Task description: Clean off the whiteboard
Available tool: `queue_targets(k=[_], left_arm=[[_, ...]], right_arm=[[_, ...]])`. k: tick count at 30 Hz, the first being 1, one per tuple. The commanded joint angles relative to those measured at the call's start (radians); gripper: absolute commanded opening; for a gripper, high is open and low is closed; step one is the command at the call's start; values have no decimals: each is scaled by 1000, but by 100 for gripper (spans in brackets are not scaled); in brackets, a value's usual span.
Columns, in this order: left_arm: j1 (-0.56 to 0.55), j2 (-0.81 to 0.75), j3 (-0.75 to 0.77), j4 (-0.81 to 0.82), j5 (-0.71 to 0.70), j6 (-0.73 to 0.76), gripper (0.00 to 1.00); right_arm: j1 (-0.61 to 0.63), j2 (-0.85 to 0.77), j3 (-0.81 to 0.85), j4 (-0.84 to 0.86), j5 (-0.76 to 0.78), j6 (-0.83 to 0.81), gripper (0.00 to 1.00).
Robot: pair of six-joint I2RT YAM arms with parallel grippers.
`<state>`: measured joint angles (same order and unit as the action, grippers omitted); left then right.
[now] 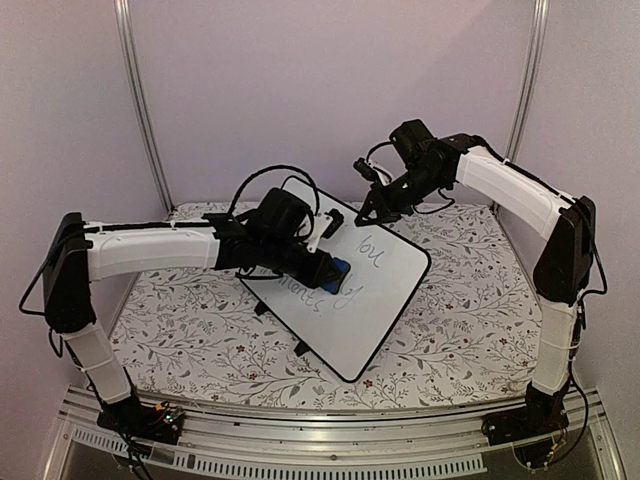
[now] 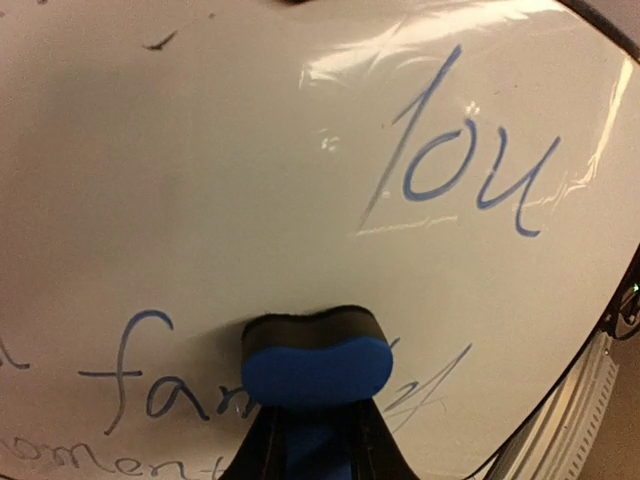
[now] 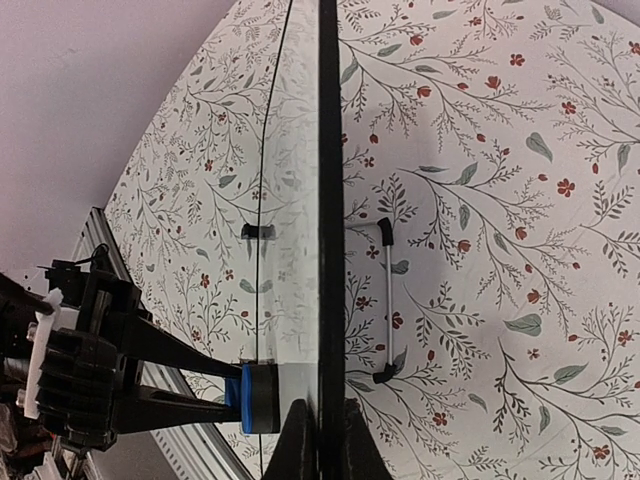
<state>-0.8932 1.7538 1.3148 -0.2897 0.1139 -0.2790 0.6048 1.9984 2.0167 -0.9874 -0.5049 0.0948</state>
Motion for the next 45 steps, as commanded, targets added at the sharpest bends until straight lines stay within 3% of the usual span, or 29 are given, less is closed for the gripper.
queue_targets(k=[1, 33, 38, 45], left_arm=[[9, 102, 48, -2, -25, 61, 0], [36, 205, 346, -29, 10, 99, 0], [35, 205, 343, -68, -3, 60, 0], [20, 128, 186, -52, -2, 6, 0]], right_arm=[[70, -6, 1, -30, -20, -84, 0], [70, -3, 3, -29, -20, -84, 0], [69, -4, 3, -28, -16, -84, 0], [70, -4, 1, -30, -12, -84, 0]])
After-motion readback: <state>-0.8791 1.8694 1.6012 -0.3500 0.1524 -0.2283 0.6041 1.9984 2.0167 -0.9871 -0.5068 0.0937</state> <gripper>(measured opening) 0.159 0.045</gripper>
